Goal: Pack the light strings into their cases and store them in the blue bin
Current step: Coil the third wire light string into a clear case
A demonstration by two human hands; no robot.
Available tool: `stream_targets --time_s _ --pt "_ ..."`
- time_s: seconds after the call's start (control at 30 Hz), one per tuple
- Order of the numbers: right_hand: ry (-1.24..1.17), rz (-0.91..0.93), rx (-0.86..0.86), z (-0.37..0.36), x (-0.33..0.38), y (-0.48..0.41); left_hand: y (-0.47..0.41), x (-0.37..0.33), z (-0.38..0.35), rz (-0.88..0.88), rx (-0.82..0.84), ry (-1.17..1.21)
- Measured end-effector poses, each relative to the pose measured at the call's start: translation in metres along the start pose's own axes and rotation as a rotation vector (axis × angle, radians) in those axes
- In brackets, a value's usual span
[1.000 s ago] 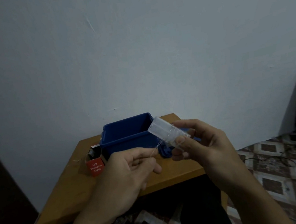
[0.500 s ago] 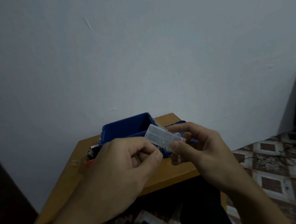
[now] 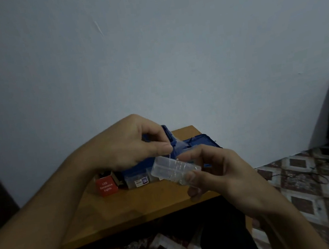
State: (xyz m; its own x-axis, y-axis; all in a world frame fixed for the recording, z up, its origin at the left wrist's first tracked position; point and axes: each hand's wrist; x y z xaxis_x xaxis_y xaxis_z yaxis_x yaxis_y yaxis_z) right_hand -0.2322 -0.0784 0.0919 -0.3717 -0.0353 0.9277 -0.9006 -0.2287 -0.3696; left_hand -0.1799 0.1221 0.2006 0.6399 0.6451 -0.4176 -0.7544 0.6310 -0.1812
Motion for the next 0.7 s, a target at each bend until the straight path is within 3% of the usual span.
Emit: stream_targets --time_s 0.3,0.5,0.7 --pt "-0.171 0.004 0.14 0.007 -0.006 0.0 -0.004 0.036 -0.019 0.156 0.249 0.663" --pt "-0.388 0.037 0.086 0.004 -0.01 -0.005 0.002 0.047 -0.056 0.14 0.168 1.111" --pt "-0.471 0.072 -0.06 0.0 -0.013 -0.008 0.008 0.036 -0.086 0.119 -0.112 1.384"
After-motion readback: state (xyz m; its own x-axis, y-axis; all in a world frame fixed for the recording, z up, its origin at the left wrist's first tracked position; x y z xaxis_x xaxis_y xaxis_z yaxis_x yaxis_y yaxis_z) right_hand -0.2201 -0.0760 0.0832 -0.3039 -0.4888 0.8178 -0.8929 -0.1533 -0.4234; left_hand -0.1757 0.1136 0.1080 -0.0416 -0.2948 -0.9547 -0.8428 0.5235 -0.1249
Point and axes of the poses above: each hand's wrist, its own y-axis away from the middle knuckle, its own z-axis out of the back of the hand, x = y × z, and after that the axes turned 1 degree about z, right-handed
